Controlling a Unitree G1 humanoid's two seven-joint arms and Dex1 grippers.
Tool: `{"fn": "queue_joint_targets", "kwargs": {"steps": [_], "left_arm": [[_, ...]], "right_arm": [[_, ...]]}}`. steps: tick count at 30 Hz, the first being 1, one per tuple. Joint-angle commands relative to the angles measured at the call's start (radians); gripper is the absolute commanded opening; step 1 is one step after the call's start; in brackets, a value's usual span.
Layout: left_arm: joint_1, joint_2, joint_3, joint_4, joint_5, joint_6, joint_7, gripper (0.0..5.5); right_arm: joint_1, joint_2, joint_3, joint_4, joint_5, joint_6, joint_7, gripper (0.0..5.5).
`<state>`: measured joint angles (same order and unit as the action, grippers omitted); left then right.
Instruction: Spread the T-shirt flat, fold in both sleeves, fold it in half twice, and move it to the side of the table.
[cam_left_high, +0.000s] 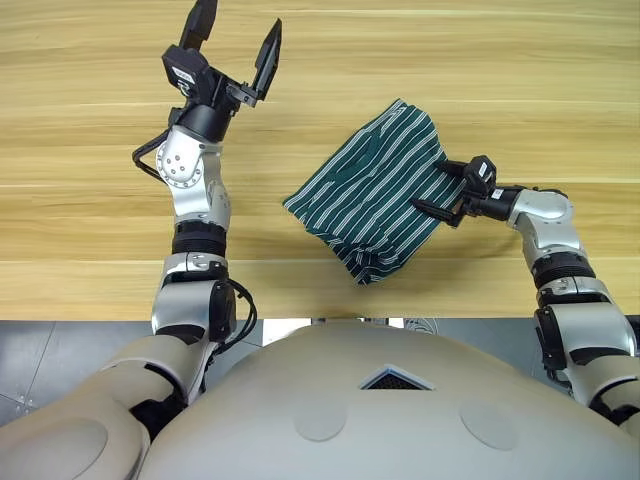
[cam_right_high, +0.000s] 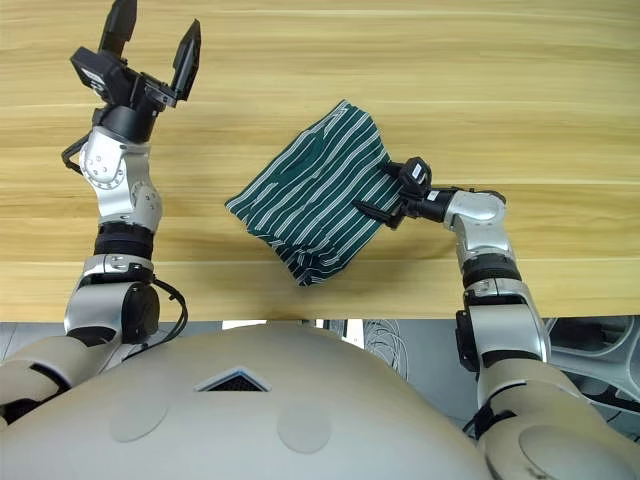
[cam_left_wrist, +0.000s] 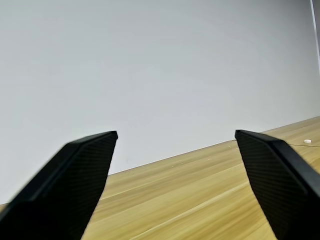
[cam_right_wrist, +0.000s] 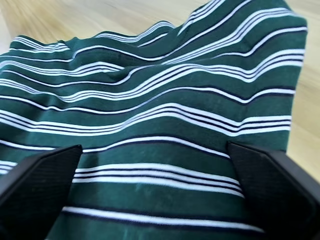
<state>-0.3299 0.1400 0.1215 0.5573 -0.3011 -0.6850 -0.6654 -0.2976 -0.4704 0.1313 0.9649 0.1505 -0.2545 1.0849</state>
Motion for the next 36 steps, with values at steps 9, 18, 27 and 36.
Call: {"fn": "queue_joint_targets", "kwargs": {"steps": [9,18,27,36], "left_arm": [[-0.032,0.001,-0.01,0.051,0.012,-0.031,0.004,4.24],[-0.032,-0.009,-0.021,0.037,0.002,-0.033,-0.004,4.24],[-0.024,0.002,-0.014,0.032,0.001,-0.035,-0.001,4.24],[0.047,0.138,0.004,-0.016,0.007,-0.036,-0.077,4.24]], "right_arm": [[-0.411,0.242,0.13,0.328,-0.288,0.06,-0.292,5.36],[-0.471,0.43,0.199,0.38,-0.431,0.008,-0.38,5.36],[-0.535,0.416,0.092,0.357,-0.383,-0.157,-0.452,5.36],[-0.403,0.306,0.011,0.269,-0.263,-0.405,-0.069,5.36]]}}
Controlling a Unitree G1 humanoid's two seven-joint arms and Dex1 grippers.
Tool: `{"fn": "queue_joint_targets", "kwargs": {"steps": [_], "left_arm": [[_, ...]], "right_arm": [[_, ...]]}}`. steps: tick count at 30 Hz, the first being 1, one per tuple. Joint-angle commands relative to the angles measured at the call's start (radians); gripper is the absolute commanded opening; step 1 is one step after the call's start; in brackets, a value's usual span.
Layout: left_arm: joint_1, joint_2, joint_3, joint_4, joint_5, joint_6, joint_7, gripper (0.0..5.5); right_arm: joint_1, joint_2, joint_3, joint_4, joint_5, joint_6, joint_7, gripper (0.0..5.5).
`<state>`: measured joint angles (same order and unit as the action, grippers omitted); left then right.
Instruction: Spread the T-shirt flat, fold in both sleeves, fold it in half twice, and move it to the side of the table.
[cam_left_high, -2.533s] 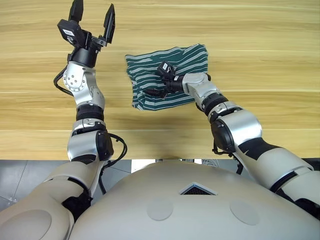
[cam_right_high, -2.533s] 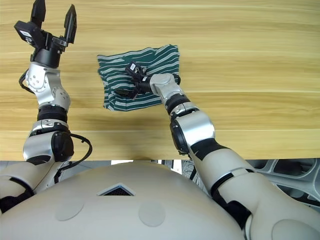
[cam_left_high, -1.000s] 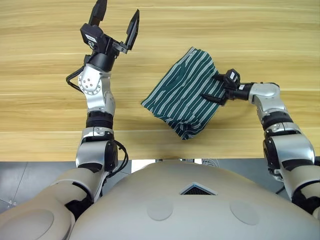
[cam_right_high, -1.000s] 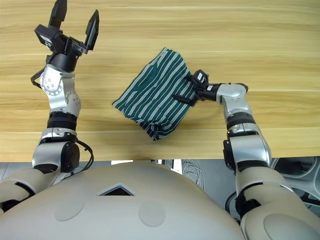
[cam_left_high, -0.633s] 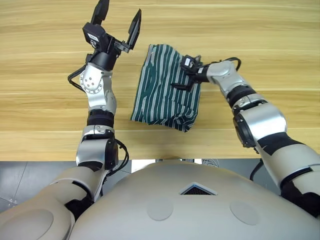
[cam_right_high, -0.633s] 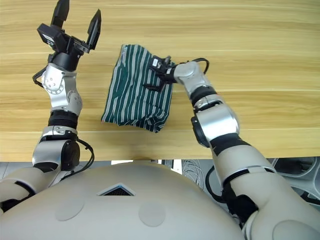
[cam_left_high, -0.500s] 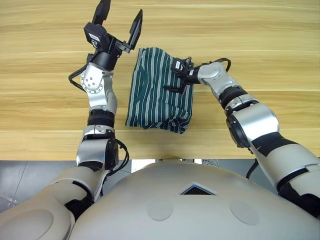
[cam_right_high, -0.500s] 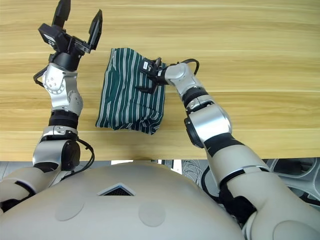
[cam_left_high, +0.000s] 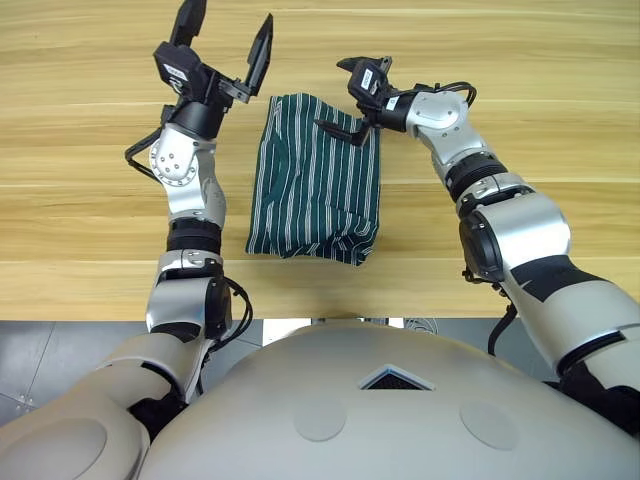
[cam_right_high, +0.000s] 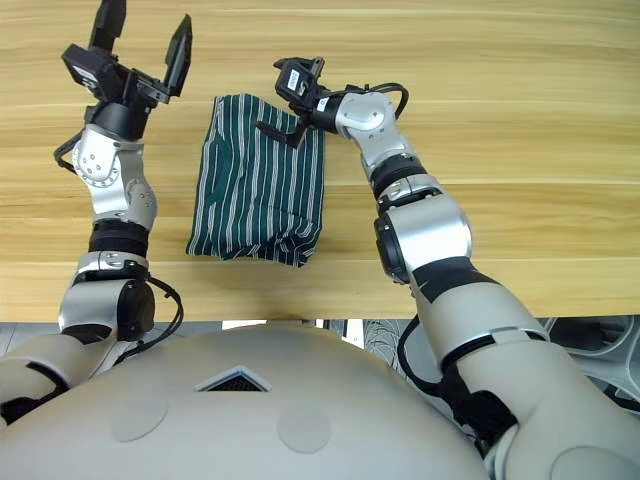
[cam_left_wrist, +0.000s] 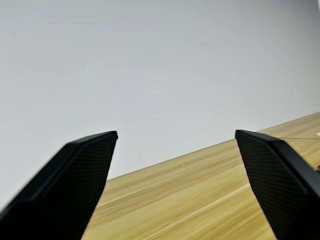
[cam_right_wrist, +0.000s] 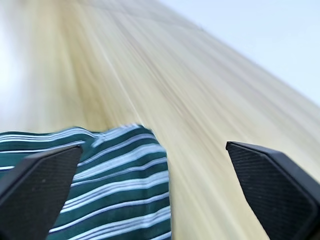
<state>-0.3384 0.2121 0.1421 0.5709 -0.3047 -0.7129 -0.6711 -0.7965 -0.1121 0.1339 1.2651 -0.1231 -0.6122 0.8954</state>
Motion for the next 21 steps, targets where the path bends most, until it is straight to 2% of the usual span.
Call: {"fn": "queue_joint_targets", "kwargs": {"steps": [1,3,5,6,10,13,17,21], "left_arm": [[0.088,0.101,-0.031,-0.036,0.017,-0.019,-0.119,4.24],[0.146,0.2,-0.06,-0.011,0.043,-0.053,-0.233,4.24],[0.171,0.337,-0.075,0.108,0.157,-0.107,-0.26,4.24],[0.184,0.393,-0.08,0.168,0.193,-0.135,-0.277,4.43],[0.273,0.557,-0.13,0.289,0.402,-0.305,-0.219,4.82],[0.278,0.61,-0.182,0.339,0.567,-0.398,-0.113,4.82],[0.242,0.604,-0.279,0.348,0.757,-0.456,0.018,4.82],[0.222,0.604,-0.379,0.311,0.936,-0.482,0.146,4.82]], "right_arm": [[0.131,-0.072,0.015,-0.042,0.012,-0.068,0.16,5.36],[0.195,-0.129,0.032,-0.065,-0.005,-0.145,0.193,5.36],[0.246,-0.206,0.036,-0.091,-0.018,-0.217,0.195,5.36],[0.272,-0.239,0.034,-0.109,-0.01,-0.24,0.211,5.4],[0.423,-0.354,0.081,-0.241,0.04,-0.296,0.381,5.4],[0.496,-0.399,0.102,-0.327,0.086,-0.263,0.473,5.4],[0.562,-0.431,0.129,-0.422,0.127,-0.2,0.541,5.4],[0.589,-0.409,0.152,-0.479,0.07,-0.183,0.432,5.4]]}}
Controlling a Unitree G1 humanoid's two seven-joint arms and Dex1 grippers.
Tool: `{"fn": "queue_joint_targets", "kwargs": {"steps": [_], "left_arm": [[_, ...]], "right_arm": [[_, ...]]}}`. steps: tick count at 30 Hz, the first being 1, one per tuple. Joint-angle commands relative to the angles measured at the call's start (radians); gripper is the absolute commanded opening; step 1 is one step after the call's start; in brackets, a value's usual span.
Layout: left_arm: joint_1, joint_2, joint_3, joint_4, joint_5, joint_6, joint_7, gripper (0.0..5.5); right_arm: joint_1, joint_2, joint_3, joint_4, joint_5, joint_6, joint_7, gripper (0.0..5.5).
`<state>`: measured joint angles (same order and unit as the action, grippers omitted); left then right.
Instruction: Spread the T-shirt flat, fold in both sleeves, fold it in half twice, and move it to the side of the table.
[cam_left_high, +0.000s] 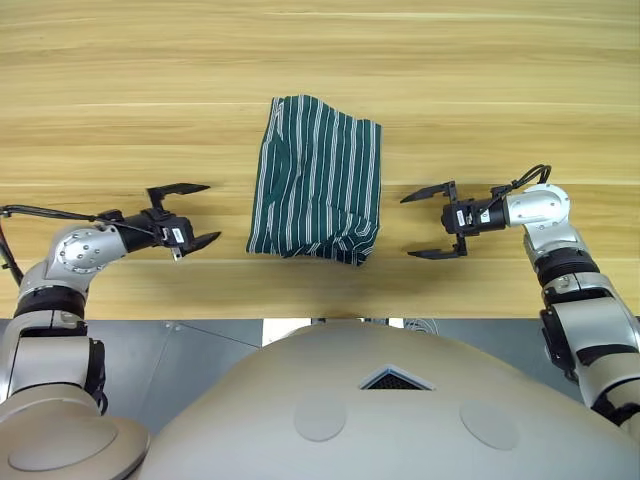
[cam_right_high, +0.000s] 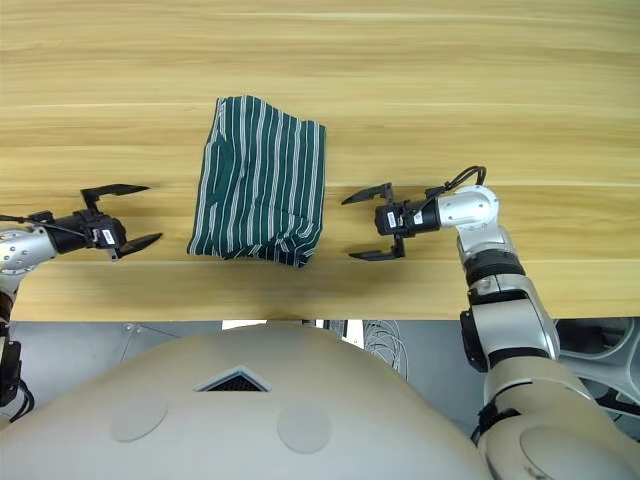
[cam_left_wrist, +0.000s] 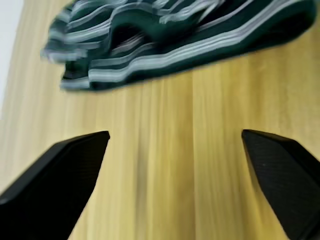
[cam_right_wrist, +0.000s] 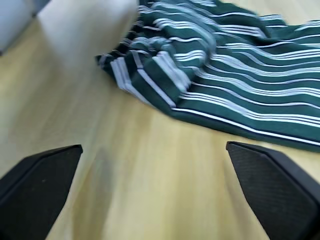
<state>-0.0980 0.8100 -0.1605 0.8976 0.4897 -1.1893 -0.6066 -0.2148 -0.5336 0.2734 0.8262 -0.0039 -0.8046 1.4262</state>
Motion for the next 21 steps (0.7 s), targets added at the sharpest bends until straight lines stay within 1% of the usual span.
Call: {"fn": "queue_joint_targets", "kwargs": {"steps": [1,3,6,11,15,17,21], "left_arm": [[-0.026,0.004,-0.098,-0.013,0.173,-0.007,0.113,4.82],[-0.043,-0.005,-0.142,-0.011,0.231,-0.003,0.18,4.82],[-0.059,-0.016,-0.202,-0.007,0.276,-0.008,0.251,4.82],[-0.072,-0.044,-0.289,-0.004,0.296,-0.015,0.311,4.82],[-0.078,-0.082,-0.355,-0.004,0.305,-0.011,0.336,4.82],[-0.082,-0.092,-0.378,-0.005,0.31,-0.008,0.35,4.85],[-0.094,-0.103,-0.421,-0.012,0.323,-0.002,0.378,4.85]], "right_arm": [[0.003,0.026,0.017,-0.042,-0.075,0.015,-0.15,5.4],[-0.008,0.06,0.029,-0.045,-0.13,0.042,-0.255,5.4],[-0.019,0.096,0.063,-0.048,-0.197,0.081,-0.352,5.4],[-0.055,0.117,0.126,-0.012,-0.277,0.096,-0.447,5.4],[-0.077,0.123,0.161,0.01,-0.289,0.075,-0.481,5.4],[-0.079,0.115,0.174,0.014,-0.28,0.056,-0.477,5.1],[-0.074,0.102,0.187,0.008,-0.243,0.006,-0.451,4.28]]}}
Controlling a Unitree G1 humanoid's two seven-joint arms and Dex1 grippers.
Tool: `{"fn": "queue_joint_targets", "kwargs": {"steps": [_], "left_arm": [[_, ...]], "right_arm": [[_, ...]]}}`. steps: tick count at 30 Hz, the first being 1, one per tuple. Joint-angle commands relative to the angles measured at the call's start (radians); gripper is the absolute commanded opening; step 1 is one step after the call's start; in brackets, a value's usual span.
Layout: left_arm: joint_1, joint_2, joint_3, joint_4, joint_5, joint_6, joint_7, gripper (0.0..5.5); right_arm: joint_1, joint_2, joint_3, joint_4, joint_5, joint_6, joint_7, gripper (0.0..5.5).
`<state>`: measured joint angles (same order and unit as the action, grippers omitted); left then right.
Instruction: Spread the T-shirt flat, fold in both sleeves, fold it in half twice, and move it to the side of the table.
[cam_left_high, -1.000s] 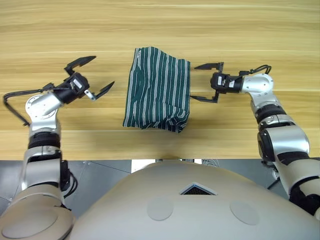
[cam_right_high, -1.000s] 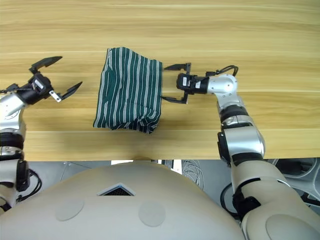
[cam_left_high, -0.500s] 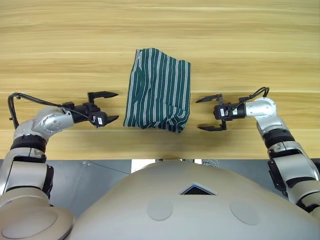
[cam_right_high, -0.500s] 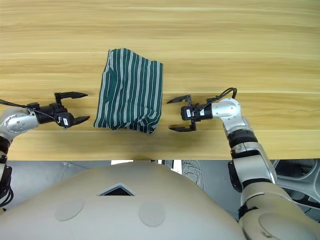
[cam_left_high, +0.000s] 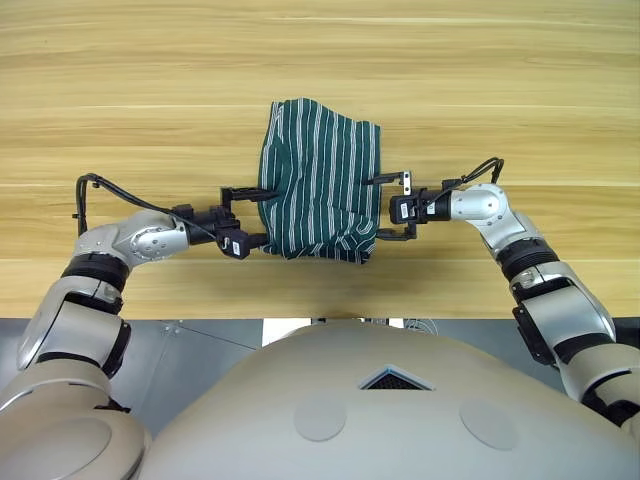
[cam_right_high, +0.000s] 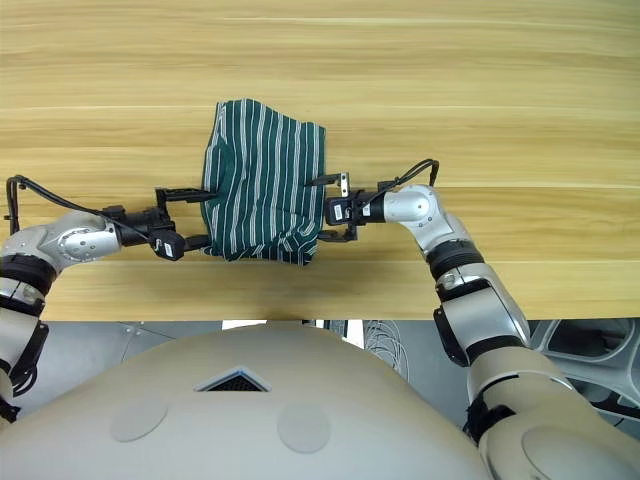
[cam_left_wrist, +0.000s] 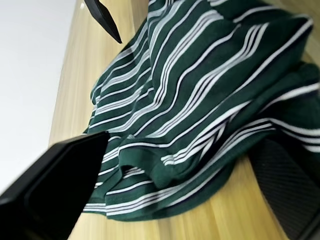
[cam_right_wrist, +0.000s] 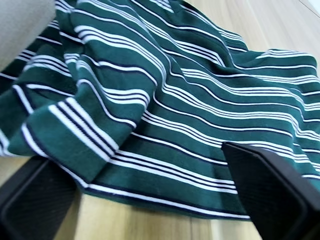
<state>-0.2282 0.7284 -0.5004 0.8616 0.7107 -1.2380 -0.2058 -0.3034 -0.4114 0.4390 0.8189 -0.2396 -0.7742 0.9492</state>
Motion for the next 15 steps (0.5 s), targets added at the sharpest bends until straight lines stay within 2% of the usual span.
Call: {"fn": "queue_joint_targets", "kwargs": {"steps": [1,6,8,15], "left_arm": [[0.033,-0.022,-0.092,0.022,0.106,0.048,-0.016,4.85],[0.017,-0.016,-0.141,0.027,0.117,0.041,0.006,4.85],[0.013,-0.011,-0.165,0.033,0.116,0.025,0.003,4.39],[-0.004,-0.007,-0.23,0.055,0.133,0.02,0.021,3.18]], "right_arm": [[0.016,-0.021,0.023,0.013,0.004,-0.039,0.034,4.05],[0.014,-0.02,0.015,0.01,0.051,-0.099,0.06,2.97],[0.011,-0.017,0.012,0.012,0.072,-0.114,0.071,2.47],[-0.001,-0.004,0.009,0.039,0.097,-0.126,0.076,1.28]]}}
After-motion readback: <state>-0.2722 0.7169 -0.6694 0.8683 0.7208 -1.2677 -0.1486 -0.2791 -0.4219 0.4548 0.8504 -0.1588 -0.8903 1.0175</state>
